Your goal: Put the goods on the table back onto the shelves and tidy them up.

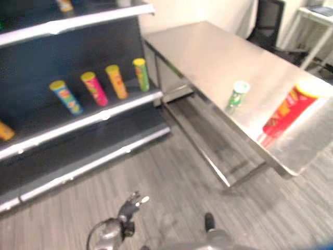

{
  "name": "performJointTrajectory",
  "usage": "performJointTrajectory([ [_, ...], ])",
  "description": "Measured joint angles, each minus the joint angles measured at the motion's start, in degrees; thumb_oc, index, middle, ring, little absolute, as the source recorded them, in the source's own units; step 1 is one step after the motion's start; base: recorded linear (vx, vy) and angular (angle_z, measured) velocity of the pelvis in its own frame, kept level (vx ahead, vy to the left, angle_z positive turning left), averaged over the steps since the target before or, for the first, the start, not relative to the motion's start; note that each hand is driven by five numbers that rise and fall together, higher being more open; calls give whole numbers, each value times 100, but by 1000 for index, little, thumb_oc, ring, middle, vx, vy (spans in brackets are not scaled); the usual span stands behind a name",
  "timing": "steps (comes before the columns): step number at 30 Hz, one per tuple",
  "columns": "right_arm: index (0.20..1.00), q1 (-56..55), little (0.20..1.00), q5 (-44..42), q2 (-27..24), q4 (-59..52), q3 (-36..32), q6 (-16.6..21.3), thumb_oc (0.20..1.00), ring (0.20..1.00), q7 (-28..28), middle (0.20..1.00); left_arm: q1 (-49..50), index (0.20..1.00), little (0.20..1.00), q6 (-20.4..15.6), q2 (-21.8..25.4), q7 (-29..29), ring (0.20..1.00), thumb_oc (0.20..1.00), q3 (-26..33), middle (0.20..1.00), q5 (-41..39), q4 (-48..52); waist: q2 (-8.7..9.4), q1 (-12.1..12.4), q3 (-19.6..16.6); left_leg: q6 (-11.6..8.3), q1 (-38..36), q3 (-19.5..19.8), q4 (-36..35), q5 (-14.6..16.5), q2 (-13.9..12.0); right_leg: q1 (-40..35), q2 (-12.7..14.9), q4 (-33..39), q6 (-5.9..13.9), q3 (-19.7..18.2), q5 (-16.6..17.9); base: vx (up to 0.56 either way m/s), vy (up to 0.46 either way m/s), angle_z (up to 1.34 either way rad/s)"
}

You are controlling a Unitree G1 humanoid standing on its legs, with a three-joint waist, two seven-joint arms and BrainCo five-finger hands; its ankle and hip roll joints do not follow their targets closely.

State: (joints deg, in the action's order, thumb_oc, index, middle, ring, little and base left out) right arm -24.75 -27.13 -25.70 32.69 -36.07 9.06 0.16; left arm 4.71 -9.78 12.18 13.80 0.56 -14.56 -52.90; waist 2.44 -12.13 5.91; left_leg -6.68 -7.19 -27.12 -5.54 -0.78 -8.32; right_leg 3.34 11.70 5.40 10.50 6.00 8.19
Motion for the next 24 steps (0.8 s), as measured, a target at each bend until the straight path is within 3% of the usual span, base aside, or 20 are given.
performJointTrajectory([
  [2,1000,-32,1000,6,-311,-767,-473,-9,1000,1000,-272,1000,58,1000,1000,0,-61,-1,1000,1000,-9,1000,0,5,-25,-39,-12,-38,-27,-28,0,32,19,12,-5,1,9,-60,6,16,22,-15],
  [3,1000,61,1000,9,-617,-1154,-802,158,1000,1000,-458,1000,63,1000,1000,-3,-101,2,1000,1000,-26,1000,1,35,-22,-32,-54,-32,-10,-22,0,35,11,22,-11,3,6,-53,7,0,0,0],
  [5,1000,256,1000,82,-1034,-1765,-1051,-7,1000,1000,-809,1000,105,1000,1000,-1,-124,4,1000,1000,-73,1000,1,69,-59,-29,-103,-29,-4,-16,0,27,15,20,-5,0,7,-40,8,2,5,2],
  [6,1000,479,1000,253,-1460,-2172,-1060,106,1000,1000,-1005,1000,109,1000,1000,-1,-135,4,1000,1000,-57,1000,3,51,-62,-13,-135,-11,-5,-15,1,13,12,21,-6,4,6,-42,8,0,0,0],
  [10,1000,1320,1000,346,-3157,-1923,-950,-34,1000,1000,-1146,1000,136,1000,1000,34,-102,28,1000,1000,-120,1000,5,122,-59,151,-189,-15,16,6,31,-12,26,5,14,-26,-26,20,52,-7,-19,8],
  [13,1000,1568,1000,329,-3645,-1801,-925,14,1000,1000,-1045,1000,169,1000,1000,72,-42,42,1000,1000,-224,1000,4,110,19,346,-198,-15,41,62,39,-42,8,-3,9,-27,-47,93,66,9,-46,12],
  [18,1000,1766,1000,32,-4302,-1253,-541,9,1000,1000,-534,1000,342,1000,1000,91,-23,47,1000,1000,-293,1000,4,123,98,325,-225,-12,102,153,40,-55,7,-17,19,-27,-45,165,66,10,-40,7],
  [21,1000,2074,1000,-141,-4375,-1244,-203,10,1000,1000,-132,1000,417,1000,1000,94,-51,34,1000,1000,-293,1000,5,114,131,326,-225,-11,111,162,39,-58,-9,-25,14,-25,-46,205,65,13,-28,3],
  [24,1000,2359,1000,-612,-4469,-1171,645,-86,1000,1000,500,1000,459,1000,1000,94,-66,12,1000,1000,-274,1000,7,122,119,367,-230,-19,93,179,38,-67,-38,-73,-3,-1,-50,247,52,25,-54,6],
])
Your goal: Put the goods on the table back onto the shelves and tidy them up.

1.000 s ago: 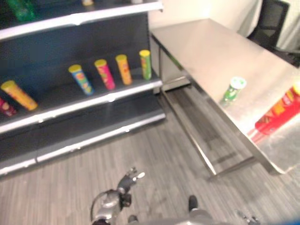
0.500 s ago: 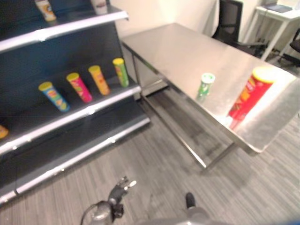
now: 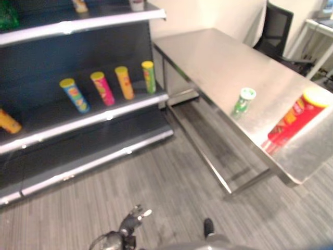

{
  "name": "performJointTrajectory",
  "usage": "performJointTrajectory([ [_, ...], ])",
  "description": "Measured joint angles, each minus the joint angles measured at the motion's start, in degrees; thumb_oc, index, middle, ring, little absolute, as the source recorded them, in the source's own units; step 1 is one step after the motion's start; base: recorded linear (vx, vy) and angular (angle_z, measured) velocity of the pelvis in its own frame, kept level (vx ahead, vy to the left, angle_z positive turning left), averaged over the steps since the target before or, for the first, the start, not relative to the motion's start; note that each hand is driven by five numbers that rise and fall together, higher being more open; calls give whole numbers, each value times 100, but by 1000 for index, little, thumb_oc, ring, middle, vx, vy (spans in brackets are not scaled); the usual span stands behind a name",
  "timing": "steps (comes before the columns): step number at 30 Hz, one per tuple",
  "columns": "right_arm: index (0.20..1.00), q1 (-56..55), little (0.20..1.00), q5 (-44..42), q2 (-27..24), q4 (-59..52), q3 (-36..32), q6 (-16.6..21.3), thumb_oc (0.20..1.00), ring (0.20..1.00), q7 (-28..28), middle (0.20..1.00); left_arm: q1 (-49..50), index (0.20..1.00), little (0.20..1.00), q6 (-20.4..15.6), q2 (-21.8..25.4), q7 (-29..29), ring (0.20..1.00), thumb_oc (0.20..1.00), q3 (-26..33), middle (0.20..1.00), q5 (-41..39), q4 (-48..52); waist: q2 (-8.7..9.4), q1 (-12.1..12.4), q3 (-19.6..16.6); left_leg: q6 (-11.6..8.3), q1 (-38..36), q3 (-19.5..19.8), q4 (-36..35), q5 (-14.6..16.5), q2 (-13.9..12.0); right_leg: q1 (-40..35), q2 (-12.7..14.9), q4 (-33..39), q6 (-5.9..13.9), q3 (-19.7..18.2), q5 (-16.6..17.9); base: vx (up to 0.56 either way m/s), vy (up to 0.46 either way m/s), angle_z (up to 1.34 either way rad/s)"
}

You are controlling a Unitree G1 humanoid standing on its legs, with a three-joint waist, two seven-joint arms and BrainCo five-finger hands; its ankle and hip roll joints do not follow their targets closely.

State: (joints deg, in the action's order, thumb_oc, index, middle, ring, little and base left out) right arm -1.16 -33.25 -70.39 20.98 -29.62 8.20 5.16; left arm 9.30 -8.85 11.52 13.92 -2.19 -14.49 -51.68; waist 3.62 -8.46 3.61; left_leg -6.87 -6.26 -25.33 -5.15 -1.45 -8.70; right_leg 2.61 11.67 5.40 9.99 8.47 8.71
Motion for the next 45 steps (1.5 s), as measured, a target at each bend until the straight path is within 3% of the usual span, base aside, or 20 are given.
performJointTrajectory([
  [2,1000,-22,1000,-80,-160,-143,700,-213,1000,1000,557,1000,-4,1000,1000,0,-29,0,1000,1000,-16,1000,55,0,-17,-7,4,-3,5,24,-1,0,-15,-12,-9,5,0,30,-11,16,-17,5],
  [10,1000,42,1000,-106,-307,-354,1380,-409,1000,1000,1311,1000,-3,1000,1000,10,-109,-26,1000,1000,-38,1000,218,0,-67,110,37,-9,45,126,0,-20,-18,-29,0,4,-2,131,-11,3,-12,6],
  [23,1000,47,1000,534,-375,-325,1247,-412,1000,1000,1141,1000,-87,1000,1000,22,-80,-76,1000,1000,-1,1000,218,-3,-104,110,113,-4,138,267,0,-26,9,-25,47,5,25,274,-49,2,5,5],
  [31,1000,843,1000,731,-375,-80,1675,-538,1000,1000,1005,1000,-137,1000,1000,26,-34,-78,1000,1000,-6,1000,218,9,-77,183,230,-3,142,278,1,-27,28,-26,64,2,33,289,-55,0,0,0],
  [45,1000,888,1000,584,-377,-126,2045,-769,1000,1000,1509,1000,-92,1000,1000,30,-16,-76,1000,1000,0,1000,224,138,63,291,312,2,133,310,1,-33,25,-63,66,0,33,334,-56,0,0,0],
])
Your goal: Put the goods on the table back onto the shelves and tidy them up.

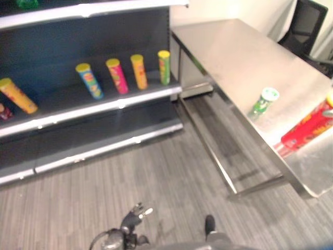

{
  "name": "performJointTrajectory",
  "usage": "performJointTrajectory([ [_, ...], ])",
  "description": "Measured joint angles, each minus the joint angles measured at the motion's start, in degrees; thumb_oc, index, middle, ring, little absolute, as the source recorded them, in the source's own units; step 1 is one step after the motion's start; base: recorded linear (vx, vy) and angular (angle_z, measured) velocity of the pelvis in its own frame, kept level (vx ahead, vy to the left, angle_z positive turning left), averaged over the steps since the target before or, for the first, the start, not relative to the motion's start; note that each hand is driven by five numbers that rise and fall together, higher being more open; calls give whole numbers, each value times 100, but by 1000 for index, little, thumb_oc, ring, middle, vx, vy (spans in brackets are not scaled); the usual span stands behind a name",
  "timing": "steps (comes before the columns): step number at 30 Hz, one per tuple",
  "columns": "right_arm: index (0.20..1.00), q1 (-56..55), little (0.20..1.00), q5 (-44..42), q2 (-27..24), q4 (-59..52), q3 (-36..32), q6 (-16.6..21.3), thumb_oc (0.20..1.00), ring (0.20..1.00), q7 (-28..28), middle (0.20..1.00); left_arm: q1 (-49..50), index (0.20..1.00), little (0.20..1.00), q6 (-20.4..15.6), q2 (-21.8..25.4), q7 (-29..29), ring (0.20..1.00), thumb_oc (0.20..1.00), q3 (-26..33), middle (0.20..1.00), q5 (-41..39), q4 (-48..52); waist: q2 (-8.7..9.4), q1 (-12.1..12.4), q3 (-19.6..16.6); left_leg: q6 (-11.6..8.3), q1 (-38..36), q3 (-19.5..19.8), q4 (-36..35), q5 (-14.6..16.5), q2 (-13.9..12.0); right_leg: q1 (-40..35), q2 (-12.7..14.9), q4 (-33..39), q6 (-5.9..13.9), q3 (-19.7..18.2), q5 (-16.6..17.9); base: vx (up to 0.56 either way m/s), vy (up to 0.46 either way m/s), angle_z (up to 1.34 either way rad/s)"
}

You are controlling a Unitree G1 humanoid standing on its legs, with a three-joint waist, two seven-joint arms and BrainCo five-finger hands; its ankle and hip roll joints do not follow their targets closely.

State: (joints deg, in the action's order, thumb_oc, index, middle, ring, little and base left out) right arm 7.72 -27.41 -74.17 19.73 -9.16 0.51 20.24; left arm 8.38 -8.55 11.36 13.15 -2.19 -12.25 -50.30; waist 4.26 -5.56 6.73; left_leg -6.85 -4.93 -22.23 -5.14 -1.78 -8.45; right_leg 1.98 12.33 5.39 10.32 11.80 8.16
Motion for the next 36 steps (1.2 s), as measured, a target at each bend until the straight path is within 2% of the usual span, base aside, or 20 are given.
performJointTrajectory([
  [5,1000,-1,1000,-84,-1,0,-2,-16,1000,1000,63,1000,-4,1000,1000,0,19,-1,1000,1000,0,1000,0,41,1,-3,0,0,-2,0,0,0,0,-3,0,1,0,0,0,0,0,0],
  [6,492,-1,492,-83,-1,0,-2,-17,492,492,63,492,-3,1000,1000,0,25,-1,1000,1000,0,1000,0,41,1,-3,0,0,-2,0,0,0,0,-3,0,1,0,0,0,0,0,0],
  [8,200,-6,200,-79,0,-5,-32,-19,200,200,48,200,-4,1000,1000,0,45,-1,1000,1000,3,1000,0,45,0,-15,-1,0,-2,-3,0,0,1,0,1,1,0,-2,-1,0,0,0],
  [16,200,-330,200,168,31,-257,-85,-26,200,200,-191,200,-18,1000,1000,0,88,-4,1000,1000,56,1000,3,70,12,-1,-5,0,16,-5,-1,1,13,24,4,-28,-6,-12,7,-13,39,-1],
  [20,200,-315,200,378,514,-1844,-148,58,200,200,-805,200,-7,1000,1000,0,80,-3,1000,1000,127,1000,12,71,52,-23,-4,46,-9,5,-1,27,156,11,138,-29,34,-45,52,-59,121,0],
  [22,200,-261,200,556,628,-2568,-198,114,200,200,-1049,200,-20,1000,1000,2,87,0,1000,1000,225,1000,29,72,70,-1,-1,143,30,29,0,68,276,16,248,-36,62,-41,125,-69,69,4],
  [23,200,-215,200,617,636,-2823,-198,170,200,200,-1157,200,-29,1000,1000,2,94,-5,1000,1000,237,1000,54,76,104,-8,26,166,36,27,-32,78,307,39,287,-62,73,-34,141,-67,22,1],
  [24,200,95,200,737,637,-3063,-3,420,200,200,-1308,200,-50,1000,1000,3,216,-4,1000,1000,239,1000,119,77,159,98,36,212,-35,-16,-1,106,360,57,344,-205,63,28,161,-39,-114,-4],
  [25,200,535,200,930,644,-3105,295,378,200,200,-1413,200,1,1000,1000,9,314,-5,1000,1000,278,1000,119,80,251,166,45,271,-37,-31,-2,135,308,156,310,-378,65,194,157,-38,-116,-11],
  [26,200,821,200,1079,636,-3160,490,382,200,200,-1458,200,68,1000,1000,15,296,-5,1000,1000,280,1000,118,78,240,206,74,264,-14,11,0,59,217,253,245,-494,81,325,50,-5,-147,-9],
  [27,200,995,200,1165,636,-3169,635,385,200,200,-1471,200,89,1000,1000,17,305,-5,1000,1000,290,1000,118,84,226,261,93,220,-4,33,1,26,141,223,81,-510,-31,445,-146,26,-149,4],
  [28,200,1016,200,1207,585,-3192,643,385,200,200,-1482,200,63,1000,1000,19,315,-2,1000,1000,338,1000,118,81,268,285,69,192,3,87,1,5,115,129,-20,-366,-102,370,-172,25,-149,34],
  [30,200,1055,200,1335,678,-3263,609,359,200,200,-1583,200,43,1000,1000,16,179,-7,1000,1000,410,1000,117,93,216,361,102,140,119,413,5,-99,-5,-123,-199,-86,-138,472,-174,-16,-133,72],
  [31,200,1148,200,1397,614,-3373,599,377,200,200,-1594,200,43,1000,1000,19,10,-8,1000,1000,371,1000,113,93,132,595,163,122,203,506,59,-145,-86,-155,-288,-26,-161,544,-193,-101,-120,74],
  [32,200,1283,200,1391,633,-3401,602,389,200,200,-1627,200,33,1000,1000,25,-61,-6,1000,1000,292,1000,113,95,60,689,295,125,440,624,381,-161,-102,-159,-271,-25,-172,643,-199,-125,-50,74],
  [33,200,1350,200,1393,585,-3398,602,368,200,200,-1634,200,-9,1000,1000,26,-75,-7,1000,1000,217,1000,113,99,30,641,400,145,748,694,711,-194,-99,-155,-252,-26,-230,711,-235,-16,35,91],
  [35,200,1411,200,1397,473,-3400,593,352,200,200,-1635,200,-112,1000,1000,38,-88,-7,1000,1000,214,1000,97,106,-29,598,546,71,1005,583,738,-491,-127,-147,-141,-23,-379,1016,-187,63,113,88],
  [36,200,1162,200,1459,607,-3473,451,333,200,200,-1628,200,-87,1000,1000,68,-52,35,1000,1000,289,1000,95,128,16,615,599,158,949,80,598,-390,-313,-164,-122,7,-503,1158,-250,28,173,53],
])
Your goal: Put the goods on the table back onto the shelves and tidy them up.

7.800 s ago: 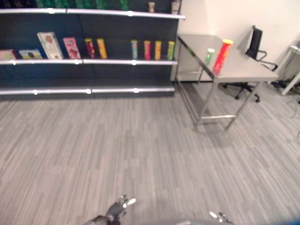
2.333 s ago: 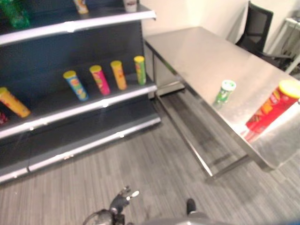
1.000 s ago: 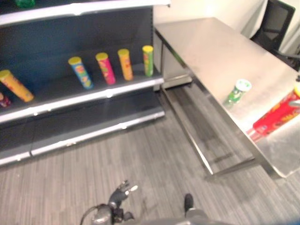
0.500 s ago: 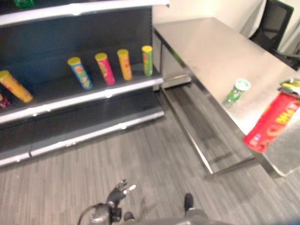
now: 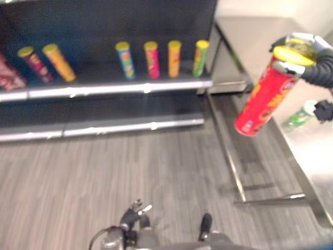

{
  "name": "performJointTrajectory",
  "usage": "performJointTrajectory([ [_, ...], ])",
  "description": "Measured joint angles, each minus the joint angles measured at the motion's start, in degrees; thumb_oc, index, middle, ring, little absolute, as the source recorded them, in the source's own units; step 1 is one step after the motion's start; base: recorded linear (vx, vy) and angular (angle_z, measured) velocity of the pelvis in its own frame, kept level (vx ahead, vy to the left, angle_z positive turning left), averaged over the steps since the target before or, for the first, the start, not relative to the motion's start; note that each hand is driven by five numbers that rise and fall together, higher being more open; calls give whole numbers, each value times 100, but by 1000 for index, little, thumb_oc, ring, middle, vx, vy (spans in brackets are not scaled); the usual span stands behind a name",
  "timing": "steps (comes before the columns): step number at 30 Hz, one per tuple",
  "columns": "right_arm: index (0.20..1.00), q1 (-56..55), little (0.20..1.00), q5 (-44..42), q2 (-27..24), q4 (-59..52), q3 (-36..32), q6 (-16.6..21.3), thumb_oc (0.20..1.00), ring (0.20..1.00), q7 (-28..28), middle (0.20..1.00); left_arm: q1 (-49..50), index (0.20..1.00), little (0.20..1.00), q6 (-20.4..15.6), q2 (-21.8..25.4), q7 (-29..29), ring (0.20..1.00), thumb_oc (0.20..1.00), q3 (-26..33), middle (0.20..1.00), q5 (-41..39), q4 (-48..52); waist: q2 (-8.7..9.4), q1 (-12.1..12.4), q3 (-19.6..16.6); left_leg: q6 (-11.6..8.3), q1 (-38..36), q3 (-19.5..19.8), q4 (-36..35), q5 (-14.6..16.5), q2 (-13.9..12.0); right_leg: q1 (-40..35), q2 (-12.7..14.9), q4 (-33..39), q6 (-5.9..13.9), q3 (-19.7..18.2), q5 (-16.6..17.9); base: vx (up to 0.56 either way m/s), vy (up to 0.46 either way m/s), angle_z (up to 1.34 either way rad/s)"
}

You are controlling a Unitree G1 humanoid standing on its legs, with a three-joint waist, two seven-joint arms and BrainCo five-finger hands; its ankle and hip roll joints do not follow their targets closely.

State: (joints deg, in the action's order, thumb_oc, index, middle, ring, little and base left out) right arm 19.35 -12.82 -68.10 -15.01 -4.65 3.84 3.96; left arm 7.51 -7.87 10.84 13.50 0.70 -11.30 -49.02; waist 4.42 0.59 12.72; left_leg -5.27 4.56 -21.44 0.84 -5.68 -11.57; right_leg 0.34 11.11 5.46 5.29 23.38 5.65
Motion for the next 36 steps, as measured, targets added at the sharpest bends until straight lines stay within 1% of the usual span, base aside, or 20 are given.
performJointTrajectory([
  [3,200,-449,200,68,447,-115,-106,-179,200,200,55,200,6,1000,1000,52,175,41,1000,1000,37,1000,0,118,-45,-272,165,-380,-364,-167,-90,-220,-1106,-8,96,-39,59,7,21,165,469,22],
  [4,200,-954,200,163,701,-76,-569,-134,200,200,30,200,-303,1000,1000,64,325,75,1000,1000,-92,1000,-2,113,-87,-318,219,-770,28,504,244,-110,-1776,82,198,-200,293,-207,-26,492,791,31],
  [5,200,-1089,200,222,1011,152,-579,-229,200,200,-72,200,-616,1000,1000,109,652,46,1000,1000,-344,1000,-96,108,-47,-434,287,-963,354,497,180,-45,-2284,280,497,-684,543,-202,-267,602,657,46],
  [8,200,-1074,200,393,888,235,-528,-281,200,200,-75,200,-704,1000,1000,173,741,58,1000,1000,-474,1000,-132,305,-43,-463,255,-832,390,817,595,325,-1494,83,1142,-425,528,-595,-150,369,443,-12],
  [9,200,-1065,200,468,1324,215,-482,-240,200,200,-115,200,-633,1000,1000,158,958,47,1000,1000,-446,1000,-152,377,306,-429,213,-826,326,573,896,552,-1131,80,1552,-425,267,-740,64,272,577,-26],
  [10,200,-1320,200,502,1526,83,-426,-226,200,200,-181,200,-766,1000,1000,191,1216,-10,1000,1000,-364,1000,-156,222,447,-352,149,-636,362,277,1167,746,-952,132,1716,-457,424,-774,533,191,576,-50],
  [11,200,-1160,200,576,1611,-64,-66,-222,200,200,-171,200,-782,1000,1000,281,1496,-14,1000,1000,-389,1000,-140,155,665,-190,29,-645,316,11,1346,959,-593,469,2092,-468,234,-735,1756,90,725,-47],
  [12,200,-871,200,661,1605,-132,209,-212,200,200,-192,200,-748,1000,1000,284,1531,4,1000,1000,-372,1000,-135,178,603,-154,48,-618,228,-175,1286,974,-491,837,2263,-752,-195,-629,2075,45,535,-54],
  [13,200,-806,200,712,1591,-174,343,-172,200,200,-191,200,-806,1000,1000,289,1522,-2,1000,1000,-282,1000,-129,177,452,-163,80,-564,154,-195,1147,978,-427,1014,2208,-1234,35,-462,1645,23,673,-24],
  [14,200,-604,200,713,1563,-93,661,-152,200,200,-200,200,-702,1000,1000,283,1540,12,1000,1000,-105,1000,-158,319,305,-107,85,-350,-4,-243,1006,964,-391,1081,1800,-1719,46,-211,912,26,441,-17],
  [15,200,-332,200,714,1415,22,1028,-162,200,200,-188,200,-684,1000,1000,286,1463,-24,1000,1000,21,1000,-226,330,183,-68,71,-266,-340,-339,686,908,-253,1077,1452,-2074,-133,218,276,27,437,-34],
  [17,200,219,200,714,1154,56,1456,-115,200,200,-204,200,-471,1000,1000,266,1292,-39,1000,1000,123,1000,-341,514,-209,-6,24,-162,-447,-406,491,899,-545,1399,289,-2530,-371,-169,-663,45,207,-44],
  [18,200,384,200,715,929,52,1491,-62,200,200,-198,200,-472,1000,1000,274,1164,-63,1000,1000,169,1000,-362,504,-375,-21,33,-209,-483,-413,339,845,-558,1551,-189,-2607,-544,-57,-777,66,196,-35],
  [20,200,708,200,718,845,100,1476,6,200,200,-235,200,-411,1000,1000,273,1033,-98,1000,1000,171,1000,-379,531,-165,-6,-88,-207,-510,-406,356,843,-379,1470,-997,-1220,-988,-221,-394,74,94,-22],
  [22,200,815,200,717,742,281,1526,-51,200,200,-308,200,-362,1000,1000,276,609,-112,1000,1000,169,1000,-379,549,-46,-39,-90,-340,-401,-352,521,1020,-138,1050,-945,-536,-1029,-469,-23,82,84,-4],
  [24,200,830,200,723,557,380,1507,-205,200,200,-317,200,-381,1000,1000,239,258,-88,1000,1000,137,1000,-378,770,92,-5,-20,-93,-142,-96,10,776,369,743,-741,-290,-954,-443,27,38,21,4],
  [26,200,825,200,715,613,390,1419,-189,200,200,-326,200,-372,1000,1000,222,210,-95,1000,1000,81,1000,-380,826,-15,11,3,58,293,-183,192,183,345,473,-880,-85,-827,-334,-3,13,5,9],
  [32,200,929,200,716,791,455,1230,-163,200,200,-336,200,-629,1000,1000,228,661,-146,1000,1000,-59,1000,-380,824,251,38,131,-19,552,222,546,282,355,407,-616,-47,-653,-328,-75,127,196,37],
  [33,200,901,200,718,1106,400,1195,-170,200,200,-339,200,-685,1000,1000,288,990,-143,1000,1000,-56,1000,-378,734,435,50,209,-164,594,177,554,471,-75,388,-575,-49,-671,-414,-90,255,380,14],
  [36,200,876,200,779,1243,428,1160,-187,200,200,-334,200,-747,1000,1000,337,1170,-102,1000,1000,-92,1000,-378,684,318,-15,273,-541,517,223,-1,208,-1182,393,-588,-153,-546,-471,-153,264,365,2],
])
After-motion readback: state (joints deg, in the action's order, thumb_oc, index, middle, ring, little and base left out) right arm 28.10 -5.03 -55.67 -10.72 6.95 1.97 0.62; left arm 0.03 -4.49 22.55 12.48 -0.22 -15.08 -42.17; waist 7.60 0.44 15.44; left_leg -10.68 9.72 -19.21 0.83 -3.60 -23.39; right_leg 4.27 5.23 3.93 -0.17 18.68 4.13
